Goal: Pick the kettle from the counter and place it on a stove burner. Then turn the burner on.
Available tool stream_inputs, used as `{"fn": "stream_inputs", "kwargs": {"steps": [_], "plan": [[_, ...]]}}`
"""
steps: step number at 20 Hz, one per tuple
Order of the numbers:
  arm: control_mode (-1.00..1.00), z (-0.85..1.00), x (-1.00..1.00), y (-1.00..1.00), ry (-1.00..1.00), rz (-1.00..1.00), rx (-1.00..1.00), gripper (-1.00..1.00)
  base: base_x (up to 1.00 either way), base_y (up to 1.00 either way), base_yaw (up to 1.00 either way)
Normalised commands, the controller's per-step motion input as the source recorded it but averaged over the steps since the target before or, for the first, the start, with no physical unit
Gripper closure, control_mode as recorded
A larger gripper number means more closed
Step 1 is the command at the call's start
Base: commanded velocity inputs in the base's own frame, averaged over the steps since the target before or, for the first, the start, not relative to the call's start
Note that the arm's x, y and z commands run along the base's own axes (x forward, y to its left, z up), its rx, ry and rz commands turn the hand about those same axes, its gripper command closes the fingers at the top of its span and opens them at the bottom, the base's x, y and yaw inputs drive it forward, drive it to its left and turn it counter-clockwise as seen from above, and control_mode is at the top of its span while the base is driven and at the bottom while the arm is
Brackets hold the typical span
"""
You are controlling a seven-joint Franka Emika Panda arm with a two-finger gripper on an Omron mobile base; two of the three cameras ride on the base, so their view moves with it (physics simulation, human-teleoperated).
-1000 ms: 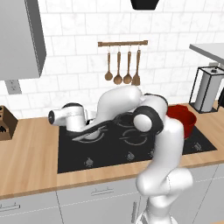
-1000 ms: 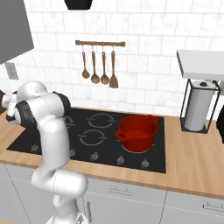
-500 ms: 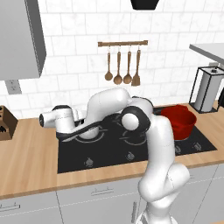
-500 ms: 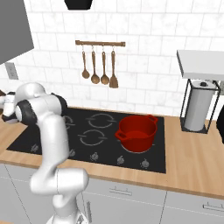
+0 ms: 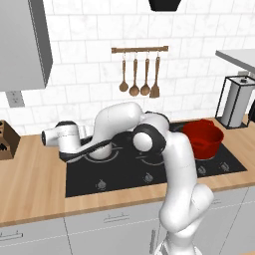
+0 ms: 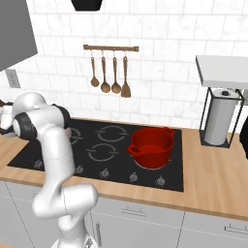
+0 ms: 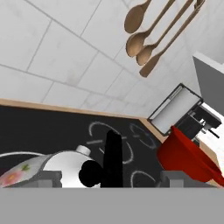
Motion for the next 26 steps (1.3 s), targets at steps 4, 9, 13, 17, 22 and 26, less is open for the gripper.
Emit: {"fn": "stream_inputs", "kwargs": {"steps": [4,9,13,17,22,26], "plan": [[-1.0,0.08,-0.21,-0.04,0.0,0.0,0.0,-1.0,0.0,0.0,0.0],[-1.0,0.02,-0.11,0.18,0.0,0.0,0.0,-1.0,0.0,0.0,0.0],[-1.0,0.0,0.0,0.3,0.0,0.0,0.0,-1.0,0.0,0.0,0.0],[-1.0,0.0,-0.15,0.32,0.0,0.0,0.0,-1.0,0.0,0.0,0.0],[-1.0,0.05,-0.86,0.03,-0.01,0.0,0.03,-1.0,0.0,0.0,0.0],[-1.0,0.42,-0.93,0.0,-0.06,0.0,0.14,-1.0,0.0,0.0,0.0]]}}
